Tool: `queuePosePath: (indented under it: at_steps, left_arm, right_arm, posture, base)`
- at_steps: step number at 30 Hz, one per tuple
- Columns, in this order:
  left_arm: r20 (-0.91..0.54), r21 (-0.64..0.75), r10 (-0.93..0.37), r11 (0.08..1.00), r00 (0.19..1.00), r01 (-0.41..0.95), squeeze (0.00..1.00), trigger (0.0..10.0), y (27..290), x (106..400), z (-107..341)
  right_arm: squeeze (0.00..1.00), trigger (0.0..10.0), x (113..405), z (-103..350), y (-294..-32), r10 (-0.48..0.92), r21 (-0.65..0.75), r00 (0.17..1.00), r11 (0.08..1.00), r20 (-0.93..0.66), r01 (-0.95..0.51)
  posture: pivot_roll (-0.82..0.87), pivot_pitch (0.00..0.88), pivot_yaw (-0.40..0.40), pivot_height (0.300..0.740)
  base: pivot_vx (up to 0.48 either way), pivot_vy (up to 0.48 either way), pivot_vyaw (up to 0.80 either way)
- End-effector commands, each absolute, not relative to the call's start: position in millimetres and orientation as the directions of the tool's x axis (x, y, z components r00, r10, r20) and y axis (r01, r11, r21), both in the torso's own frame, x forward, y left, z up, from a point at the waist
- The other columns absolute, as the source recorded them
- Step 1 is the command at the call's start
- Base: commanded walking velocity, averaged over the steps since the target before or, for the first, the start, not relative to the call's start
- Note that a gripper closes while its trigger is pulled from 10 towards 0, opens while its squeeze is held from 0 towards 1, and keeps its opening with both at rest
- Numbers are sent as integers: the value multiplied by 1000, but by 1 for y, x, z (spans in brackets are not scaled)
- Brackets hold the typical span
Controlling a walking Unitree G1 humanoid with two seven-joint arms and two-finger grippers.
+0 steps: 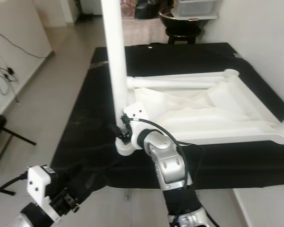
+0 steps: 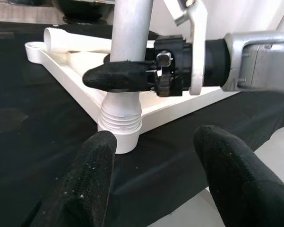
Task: Building children table
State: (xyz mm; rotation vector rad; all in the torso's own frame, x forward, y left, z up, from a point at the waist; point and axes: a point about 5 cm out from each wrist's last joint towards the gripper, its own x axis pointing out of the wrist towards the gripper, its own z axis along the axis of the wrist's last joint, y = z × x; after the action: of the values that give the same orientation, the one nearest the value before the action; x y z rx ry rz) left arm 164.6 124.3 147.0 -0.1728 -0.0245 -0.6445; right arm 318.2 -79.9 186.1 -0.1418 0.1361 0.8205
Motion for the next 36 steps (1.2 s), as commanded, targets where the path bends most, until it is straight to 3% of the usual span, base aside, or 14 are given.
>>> queuePosePath:
  at_steps: [1, 2, 3, 7, 13, 14, 16, 17, 27, 32, 33, 34, 35, 36]
  left_arm:
    - [60, -145, -588, 794, 806, 590, 0, 10000, 125, 164, 144]
    - [60, -145, -588, 794, 806, 590, 0, 10000, 125, 164, 144]
    - [61, -146, -590, 793, 805, 592, 0, 10000, 125, 164, 144]
    - [63, -147, -590, 792, 805, 593, 0, 10000, 123, 163, 144]
    - [65, -148, -588, 793, 806, 591, 0, 10000, 123, 162, 145]
    - [65, -148, -588, 793, 806, 590, 0, 10000, 123, 162, 145]
    - [65, -148, -588, 793, 806, 590, 0, 10000, 123, 162, 145]
    - [65, -149, -588, 793, 806, 591, 0, 10000, 122, 161, 145]
    - [64, -154, -592, 789, 803, 594, 0, 10000, 121, 159, 146]
    - [64, -155, -594, 788, 802, 596, 0, 10000, 121, 159, 146]
    - [64, -155, -594, 788, 802, 596, 0, 10000, 122, 159, 147]
    - [64, -155, -594, 788, 802, 596, 0, 10000, 122, 159, 147]
    - [63, -154, -594, 788, 802, 596, 0, 10000, 123, 159, 147]
    - [63, -154, -594, 788, 802, 596, 0, 10000, 123, 159, 147]
  right_arm:
    - [310, 10000, 310, 203, -64, 856, -81, 503, 497, -119, -864]
    - [310, 10000, 310, 203, -64, 856, -81, 503, 497, -119, -864]
    - [0, 10000, 305, 209, -61, 923, -122, 368, 354, -113, -927]
    - [0, 10000, 309, 210, -61, 969, -182, 173, 141, -175, -973]
    - [0, 10000, 320, 218, -57, 979, -161, 102, 74, -174, -984]
    - [0, 5294, 322, 220, -56, 982, -153, 84, 58, -169, -987]
    - [0, 5294, 322, 220, -56, 982, -153, 84, 58, -169, -987]
    - [0, 0, 324, 222, -57, 984, -146, 70, 46, -166, -988]
    - [0, 0, 316, 209, -71, 986, -77, -14, -27, -166, -997]
    - [0, 0, 306, 196, -73, 985, -55, 90, 82, -150, -995]
    - [0, 0, 306, 189, -70, 960, -35, 248, 245, -131, -969]
    - [0, 0, 306, 189, -70, 960, -35, 248, 245, -131, -969]
    - [0, 0, 314, 178, -73, 777, -99, 609, 601, -160, -793]
    - [0, 0, 314, 178, -73, 777, -99, 609, 601, -160, -793]
  posture:
    - [71, 135, 29, 740]
    - [71, 135, 29, 740]
    - [75, 135, 26, 740]
    - [82, 138, 21, 740]
    - [85, 142, 20, 740]
    - [86, 146, 19, 740]
    - [86, 146, 19, 740]
    - [88, 147, 19, 740]
    - [81, 157, 23, 740]
    - [74, 165, 22, 740]
    - [76, 171, 18, 740]
    - [76, 171, 18, 740]
    - [66, 176, 23, 740]
    - [66, 176, 23, 740]
  base:
    - [0, 0, 0]
    - [0, 0, 0]
    - [0, 0, 0]
    - [0, 0, 0]
    - [0, 0, 0]
    - [0, 0, 0]
    - [0, 0, 0]
    - [0, 0, 0]
    - [0, 0, 0]
    - [0, 0, 0]
    - [0, 0, 0]
    - [0, 0, 0]
    - [0, 0, 0]
    - [0, 0, 0]
